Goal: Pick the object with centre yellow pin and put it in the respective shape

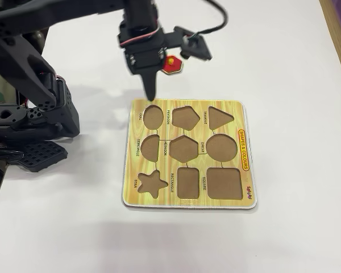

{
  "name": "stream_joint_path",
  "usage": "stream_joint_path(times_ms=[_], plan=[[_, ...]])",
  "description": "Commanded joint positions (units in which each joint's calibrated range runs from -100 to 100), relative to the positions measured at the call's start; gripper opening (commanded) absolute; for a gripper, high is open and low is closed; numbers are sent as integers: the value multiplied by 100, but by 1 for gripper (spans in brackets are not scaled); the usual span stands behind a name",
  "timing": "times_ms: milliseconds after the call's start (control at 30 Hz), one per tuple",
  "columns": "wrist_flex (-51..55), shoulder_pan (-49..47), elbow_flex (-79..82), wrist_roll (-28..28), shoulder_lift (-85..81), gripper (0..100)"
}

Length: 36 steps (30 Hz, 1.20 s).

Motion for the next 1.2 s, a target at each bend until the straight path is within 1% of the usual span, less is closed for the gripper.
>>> stream_joint_path(times_ms=[0,167,600,1167], plan=[[12,-344,-1052,-20,549,18],[12,-774,-2059,-20,1369,18],[12,-1975,-4047,-20,3168,18],[4,-2747,-5396,-20,4725,18]])
